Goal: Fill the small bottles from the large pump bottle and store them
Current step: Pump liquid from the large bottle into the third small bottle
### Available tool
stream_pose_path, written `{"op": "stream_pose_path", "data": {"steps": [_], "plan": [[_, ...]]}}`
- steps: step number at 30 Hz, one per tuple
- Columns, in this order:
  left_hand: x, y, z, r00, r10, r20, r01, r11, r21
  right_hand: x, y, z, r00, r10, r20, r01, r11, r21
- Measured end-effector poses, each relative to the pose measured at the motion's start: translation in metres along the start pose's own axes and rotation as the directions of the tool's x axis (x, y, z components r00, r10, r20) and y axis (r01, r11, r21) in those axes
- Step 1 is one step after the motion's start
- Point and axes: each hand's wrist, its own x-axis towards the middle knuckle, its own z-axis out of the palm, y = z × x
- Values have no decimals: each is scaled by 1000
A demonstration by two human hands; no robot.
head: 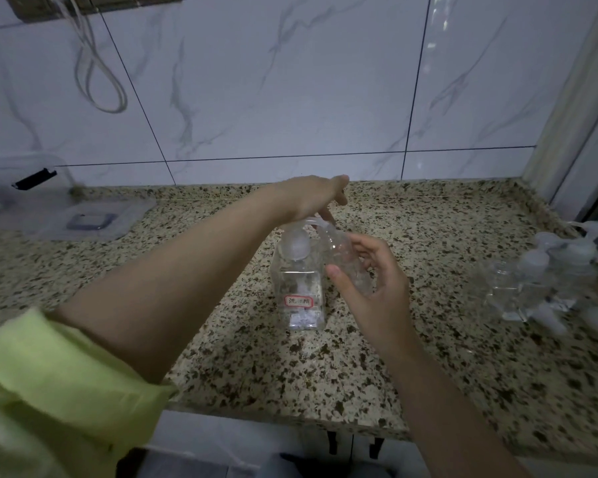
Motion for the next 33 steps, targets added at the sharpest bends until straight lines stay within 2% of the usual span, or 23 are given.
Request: {"op": "stream_pose_path", "data": {"steps": [9, 13, 23, 27, 33], "plan": [[2, -3, 1, 999, -36, -11, 36, 999, -30, -1, 0, 1, 999, 35, 9, -34, 999, -24], [2, -3, 2, 999, 2, -42, -3, 1000, -18, 0, -1, 0, 999, 50, -2, -50, 999, -14], [4, -3, 3, 999, -37, -11, 37, 999, -1, 0, -5, 1, 997, 75, -7, -75, 997, -16], [3, -4, 3, 998, 0, -57, -1, 1000, -14, 0, -4, 0, 997, 73, 3, -73, 997, -18], [4, -1, 2, 1000, -19, -23, 18, 1000, -17, 0, -4, 1, 997, 73, 7, -73, 997, -10]]}}
